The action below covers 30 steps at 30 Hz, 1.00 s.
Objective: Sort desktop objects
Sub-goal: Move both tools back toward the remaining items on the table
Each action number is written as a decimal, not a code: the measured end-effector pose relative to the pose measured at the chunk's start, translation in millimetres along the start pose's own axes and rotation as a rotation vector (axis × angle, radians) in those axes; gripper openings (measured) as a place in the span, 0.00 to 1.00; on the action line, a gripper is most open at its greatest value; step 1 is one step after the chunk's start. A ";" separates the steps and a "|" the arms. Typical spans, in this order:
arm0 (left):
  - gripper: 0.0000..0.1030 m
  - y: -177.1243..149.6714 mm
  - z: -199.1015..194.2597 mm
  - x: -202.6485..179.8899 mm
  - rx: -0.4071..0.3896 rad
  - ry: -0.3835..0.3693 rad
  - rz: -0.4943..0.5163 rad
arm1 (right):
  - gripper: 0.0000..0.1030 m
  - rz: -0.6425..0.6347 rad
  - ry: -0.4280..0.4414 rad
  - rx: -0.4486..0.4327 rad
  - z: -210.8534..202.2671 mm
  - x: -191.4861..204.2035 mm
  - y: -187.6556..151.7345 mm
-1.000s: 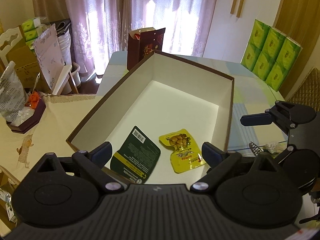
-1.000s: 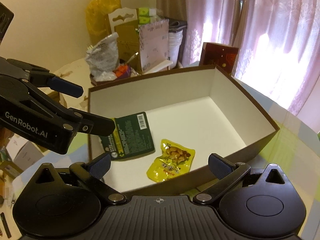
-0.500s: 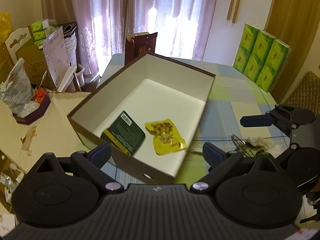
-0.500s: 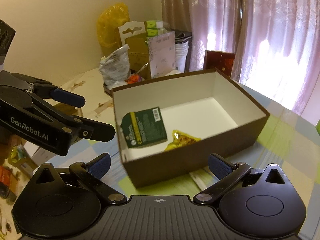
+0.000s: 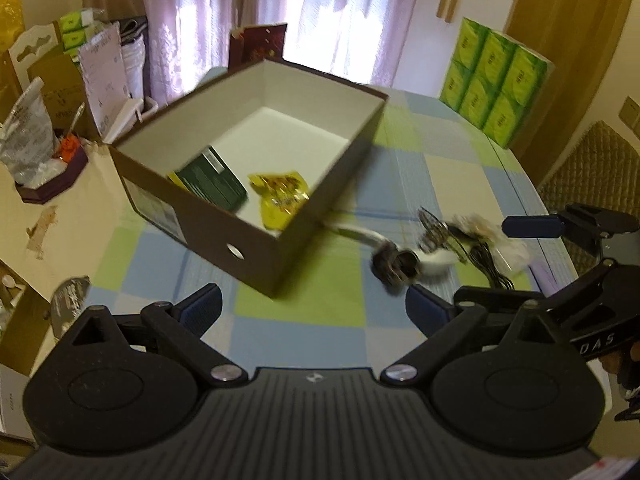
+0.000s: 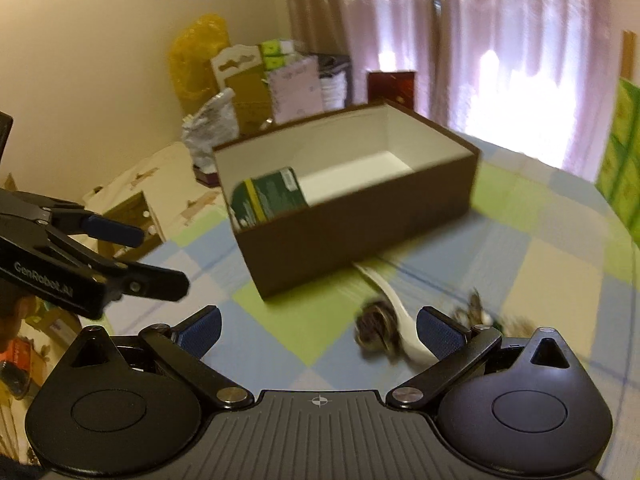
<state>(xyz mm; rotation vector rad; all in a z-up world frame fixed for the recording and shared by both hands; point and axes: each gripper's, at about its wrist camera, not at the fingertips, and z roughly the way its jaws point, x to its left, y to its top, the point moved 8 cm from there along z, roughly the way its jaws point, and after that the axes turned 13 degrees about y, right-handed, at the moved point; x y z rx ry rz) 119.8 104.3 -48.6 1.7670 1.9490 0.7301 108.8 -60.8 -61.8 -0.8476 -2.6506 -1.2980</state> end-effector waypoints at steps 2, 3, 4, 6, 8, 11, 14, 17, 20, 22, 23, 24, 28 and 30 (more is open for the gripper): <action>0.94 -7.1 1.8 -8.6 0.011 -0.023 0.005 | 0.98 0.029 -0.025 0.009 -8.5 -8.1 -14.5; 0.94 -10.1 2.9 -12.8 0.014 -0.034 0.010 | 0.98 0.049 -0.036 0.014 -12.0 -12.7 -22.1; 0.94 -13.2 4.3 -18.5 0.016 -0.045 0.020 | 0.98 0.072 -0.048 0.017 -15.7 -17.8 -29.7; 0.94 -17.9 6.8 -30.4 0.015 -0.068 0.043 | 0.98 0.124 -0.068 0.022 -24.1 -28.8 -45.4; 0.93 -21.6 10.5 -43.4 0.009 -0.087 0.076 | 0.98 0.179 -0.096 0.025 -32.0 -41.2 -59.6; 0.93 -24.1 16.1 -61.3 -0.006 -0.110 0.131 | 0.98 0.257 -0.146 0.026 -44.3 -59.5 -77.3; 0.93 -25.0 24.6 -77.2 -0.011 -0.139 0.171 | 0.98 0.317 -0.190 0.018 -57.4 -74.6 -89.2; 0.93 -25.4 34.2 -90.2 -0.013 -0.162 0.199 | 0.98 0.352 -0.227 0.010 -68.7 -85.3 -98.2; 0.93 -25.1 44.2 -101.3 -0.023 -0.174 0.240 | 0.98 0.379 -0.255 0.005 -75.1 -93.1 -104.4; 0.93 -24.8 52.0 -108.8 -0.032 -0.178 0.275 | 0.98 0.396 -0.272 0.006 -78.1 -97.8 -107.9; 0.93 -24.3 56.3 -112.4 -0.039 -0.182 0.293 | 0.98 0.405 -0.281 0.007 -78.5 -100.7 -110.0; 0.93 -23.8 61.2 -115.7 -0.044 -0.184 0.311 | 0.98 0.414 -0.290 0.008 -79.0 -103.7 -112.2; 0.92 -20.5 83.7 -125.2 -0.055 -0.171 0.385 | 0.98 0.452 -0.322 0.008 -82.9 -116.5 -120.3; 0.92 -17.7 95.5 -128.7 -0.061 -0.156 0.427 | 0.98 0.470 -0.345 0.010 -84.3 -123.6 -123.6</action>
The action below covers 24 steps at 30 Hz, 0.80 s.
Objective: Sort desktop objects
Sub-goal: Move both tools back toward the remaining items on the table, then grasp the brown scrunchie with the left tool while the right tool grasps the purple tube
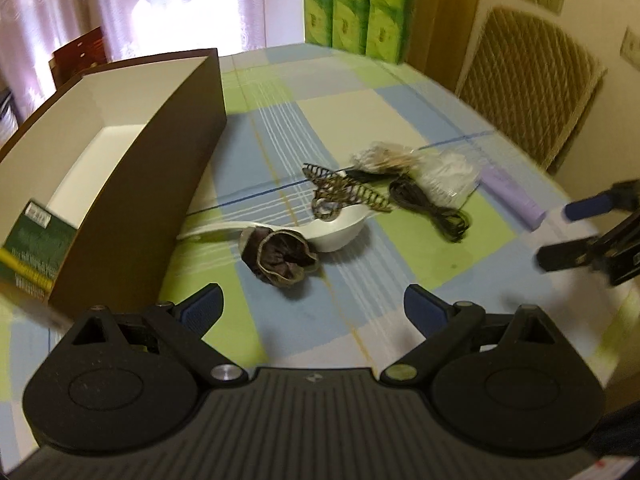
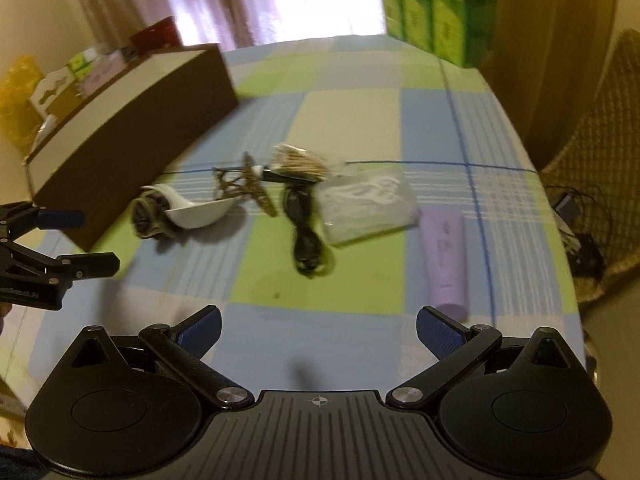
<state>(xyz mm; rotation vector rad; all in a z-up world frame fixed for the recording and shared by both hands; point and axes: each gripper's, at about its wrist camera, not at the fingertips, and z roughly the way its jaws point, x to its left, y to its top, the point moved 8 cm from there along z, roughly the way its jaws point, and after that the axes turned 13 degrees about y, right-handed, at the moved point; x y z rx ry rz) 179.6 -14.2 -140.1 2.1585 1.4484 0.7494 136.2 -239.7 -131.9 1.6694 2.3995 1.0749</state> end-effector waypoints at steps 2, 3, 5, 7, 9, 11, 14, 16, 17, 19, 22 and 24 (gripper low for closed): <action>0.90 3.4 13.2 -0.3 -0.001 0.015 0.045 | 0.98 0.022 -0.026 0.002 0.9 -9.3 -0.4; 0.90 4.8 18.0 -0.7 -0.002 0.020 0.064 | 0.98 0.034 -0.039 0.003 1.1 -14.0 -0.8; 0.89 8.0 28.7 -1.7 -0.008 0.025 0.097 | 0.98 0.060 -0.061 0.002 1.0 -23.3 -1.6; 0.87 10.6 39.6 -3.0 -0.006 0.021 0.127 | 0.98 0.084 -0.081 0.000 0.9 -32.4 -2.3; 0.83 12.2 50.7 -4.1 0.006 0.019 0.149 | 0.98 0.101 -0.100 -0.001 1.0 -39.6 -2.4; 0.81 14.1 59.2 -4.2 0.011 0.022 0.159 | 0.98 0.118 -0.113 -0.006 0.9 -46.4 -2.1; 0.78 17.1 67.2 -3.6 0.010 0.007 0.151 | 0.98 0.138 -0.126 -0.011 1.0 -54.0 -1.6; 0.77 18.0 71.5 -2.9 0.012 -0.005 0.141 | 0.98 0.146 -0.138 -0.011 1.8 -58.0 -1.2; 0.76 18.3 73.9 -2.7 0.015 -0.008 0.137 | 0.98 0.149 -0.143 -0.009 2.7 -59.6 -1.0; 0.69 17.6 79.1 -2.0 0.020 -0.015 0.129 | 0.98 0.153 -0.149 -0.008 4.8 -62.1 -0.3; 0.53 16.2 84.3 -1.2 0.032 -0.041 0.113 | 0.98 0.149 -0.154 -0.008 8.6 -65.2 2.1; 0.41 13.9 85.5 -1.0 0.036 -0.057 0.109 | 0.98 0.141 -0.154 -0.010 11.5 -66.8 5.1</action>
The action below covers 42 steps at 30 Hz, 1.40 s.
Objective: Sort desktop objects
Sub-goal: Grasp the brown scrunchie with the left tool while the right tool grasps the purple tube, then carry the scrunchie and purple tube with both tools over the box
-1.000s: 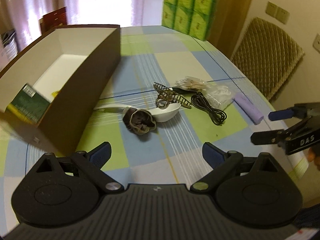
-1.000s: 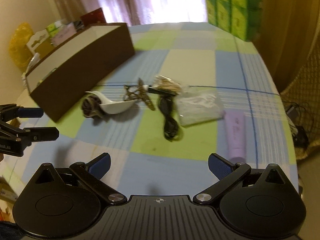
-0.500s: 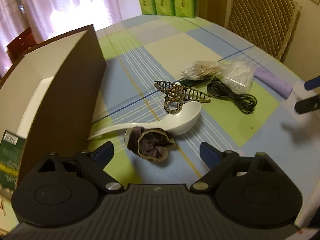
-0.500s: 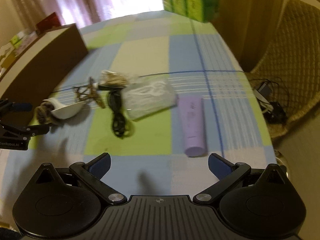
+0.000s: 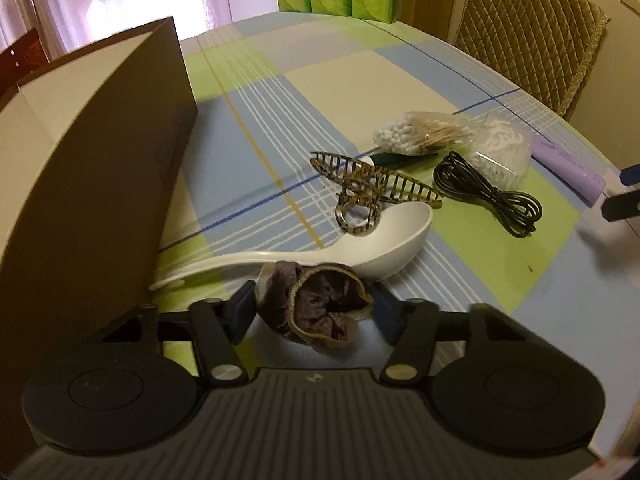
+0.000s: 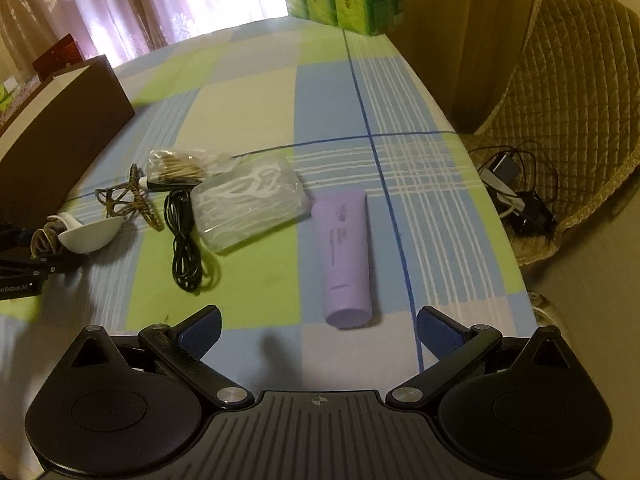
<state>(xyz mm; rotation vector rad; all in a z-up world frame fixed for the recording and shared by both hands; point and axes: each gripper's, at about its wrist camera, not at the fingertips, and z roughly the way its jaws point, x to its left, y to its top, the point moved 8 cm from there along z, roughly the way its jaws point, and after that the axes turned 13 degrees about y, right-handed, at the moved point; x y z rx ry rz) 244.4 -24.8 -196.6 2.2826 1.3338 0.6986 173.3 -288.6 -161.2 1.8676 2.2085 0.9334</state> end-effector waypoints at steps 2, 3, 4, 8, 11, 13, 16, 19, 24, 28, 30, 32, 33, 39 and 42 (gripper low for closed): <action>0.29 -1.8 -2.1 -0.4 -0.005 -0.011 -0.003 | 0.98 -0.011 0.002 -0.009 3.2 -0.5 3.4; 0.27 -2.6 -4.0 -0.2 -0.008 -0.008 -0.003 | 0.98 -0.016 0.004 -0.015 5.0 -1.0 5.2; 0.25 -3.8 -6.1 0.0 -0.010 -0.003 -0.002 | 0.98 -0.022 0.005 -0.022 7.1 -1.9 7.1; 0.23 -14.7 -15.7 3.6 0.010 0.011 -0.019 | 0.98 -0.037 0.001 -0.032 19.2 -8.2 12.6; 0.23 -26.2 -24.1 7.3 0.033 0.019 -0.047 | 0.98 -0.054 -0.013 -0.024 29.5 -14.1 16.5; 0.23 -33.3 -28.9 10.4 0.049 0.026 -0.073 | 0.93 -0.074 -0.018 -0.023 35.4 -17.1 19.4; 0.23 -41.2 -34.9 14.5 0.067 0.031 -0.112 | 0.73 -0.111 -0.028 -0.013 42.8 -19.5 24.0; 0.23 -46.3 -39.6 16.2 0.077 0.041 -0.131 | 0.61 -0.147 -0.049 -0.008 45.2 -19.7 27.8; 0.23 -51.9 -47.8 10.9 0.080 0.035 -0.143 | 0.31 -0.160 -0.049 0.016 40.4 -15.3 24.0; 0.23 -57.0 -52.4 3.8 0.082 0.024 -0.148 | 0.31 -0.169 -0.041 0.035 32.1 -8.6 7.4; 0.23 -59.3 -55.5 0.0 0.082 0.016 -0.149 | 0.31 -0.173 -0.031 0.049 26.5 -3.9 -4.1; 0.23 -61.1 -59.4 -3.3 0.081 0.009 -0.149 | 0.30 -0.176 -0.018 0.068 20.5 2.5 -16.2; 0.23 -62.0 -61.4 -4.6 0.080 0.005 -0.149 | 0.30 -0.175 -0.010 0.078 17.2 6.2 -22.5; 0.23 -62.1 -77.0 -10.0 0.059 -0.020 -0.149 | 0.30 -0.156 0.096 0.133 -2.4 40.2 -50.2; 0.23 -58.0 -87.2 -9.2 0.038 -0.030 -0.154 | 0.30 -0.178 0.160 0.131 -10.5 67.9 -50.1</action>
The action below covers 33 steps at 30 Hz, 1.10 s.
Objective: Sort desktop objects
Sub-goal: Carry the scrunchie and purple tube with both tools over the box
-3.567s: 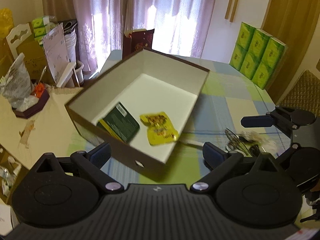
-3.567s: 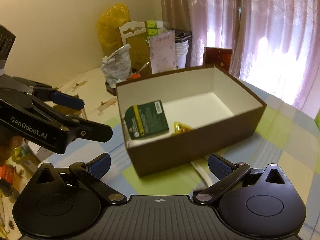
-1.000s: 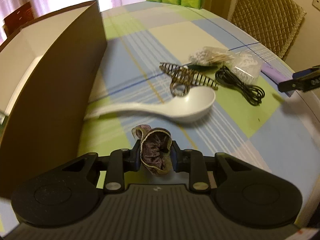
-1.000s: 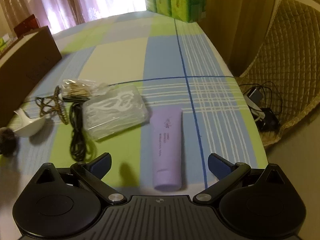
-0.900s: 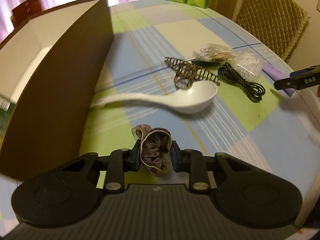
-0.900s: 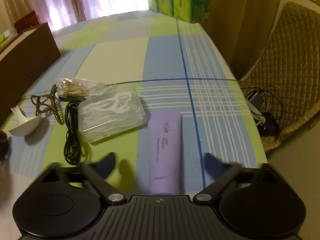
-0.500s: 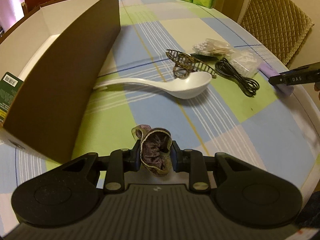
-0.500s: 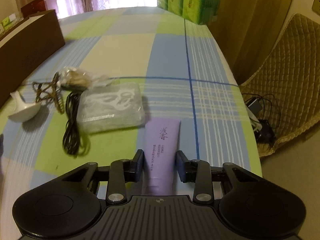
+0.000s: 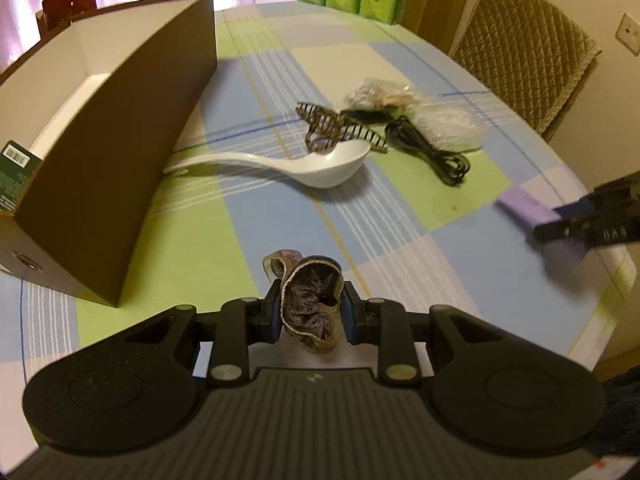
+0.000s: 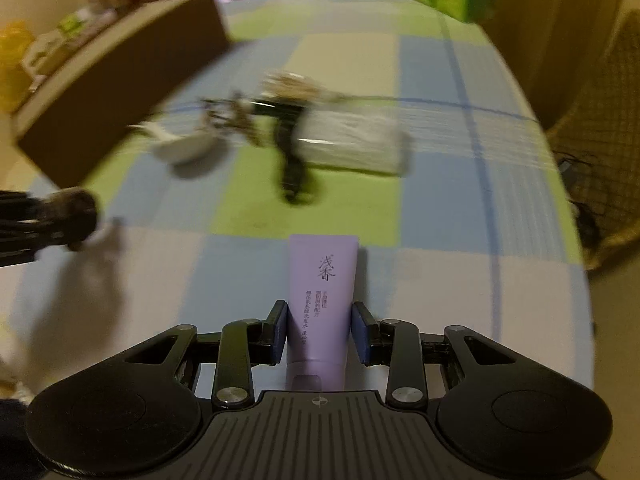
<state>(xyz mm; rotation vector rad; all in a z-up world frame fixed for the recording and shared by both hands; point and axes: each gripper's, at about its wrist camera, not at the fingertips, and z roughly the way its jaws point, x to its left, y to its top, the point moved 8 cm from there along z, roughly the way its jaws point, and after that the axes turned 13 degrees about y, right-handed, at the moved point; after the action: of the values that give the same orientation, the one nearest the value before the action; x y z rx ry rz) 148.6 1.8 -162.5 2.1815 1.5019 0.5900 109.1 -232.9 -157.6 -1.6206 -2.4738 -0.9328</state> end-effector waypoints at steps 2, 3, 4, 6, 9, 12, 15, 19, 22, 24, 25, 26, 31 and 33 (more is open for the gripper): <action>0.23 4.4 -7.6 1.5 -0.013 -0.006 -0.005 | 0.30 -0.029 0.042 -0.006 -1.3 21.2 7.4; 0.23 6.8 -11.6 2.9 -0.021 -0.008 -0.006 | 0.30 -0.045 0.063 -0.010 -1.6 31.9 11.7; 0.23 9.3 -15.8 4.6 -0.028 -0.008 -0.008 | 0.30 -0.063 0.082 -0.014 -1.6 43.2 16.2; 0.23 14.6 -24.5 9.7 -0.044 -0.004 -0.013 | 0.30 -0.101 0.121 -0.024 -2.1 65.3 25.7; 0.23 24.2 -44.5 20.7 -0.092 0.004 -0.025 | 0.30 -0.162 0.159 -0.044 -3.6 94.3 39.8; 0.23 34.6 -65.2 37.6 -0.141 0.027 -0.043 | 0.30 -0.215 0.194 -0.066 -2.1 120.6 57.1; 0.23 43.0 -80.5 60.8 -0.182 0.058 -0.074 | 0.30 -0.256 0.233 -0.090 1.9 146.6 76.7; 0.23 52.7 -97.4 98.2 -0.224 0.111 -0.118 | 0.30 -0.311 0.298 -0.126 6.2 187.9 103.1; 0.23 55.1 -106.0 125.5 -0.243 0.152 -0.139 | 0.30 -0.345 0.355 -0.139 12.2 220.1 118.9; 0.23 56.3 -110.3 145.0 -0.248 0.174 -0.158 | 0.30 -0.368 0.378 -0.143 17.7 240.1 128.6; 0.23 56.7 -111.0 153.6 -0.249 0.185 -0.165 | 0.30 -0.381 0.383 -0.146 21.3 249.5 133.8; 0.23 56.2 -111.7 162.1 -0.251 0.193 -0.168 | 0.30 -0.390 0.386 -0.150 25.7 258.5 139.4; 0.23 67.8 -107.9 195.7 -0.270 0.213 -0.168 | 0.30 -0.402 0.368 -0.179 52.0 284.4 174.7; 0.23 76.3 -101.3 206.4 -0.277 0.210 -0.163 | 0.30 -0.391 0.353 -0.189 62.5 288.1 189.8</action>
<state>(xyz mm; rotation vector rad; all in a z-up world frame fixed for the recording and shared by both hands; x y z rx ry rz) 216.4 181.6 -15.0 1.8146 1.5779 0.9339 156.7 86.8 -21.9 -0.9058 -2.5427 -1.3950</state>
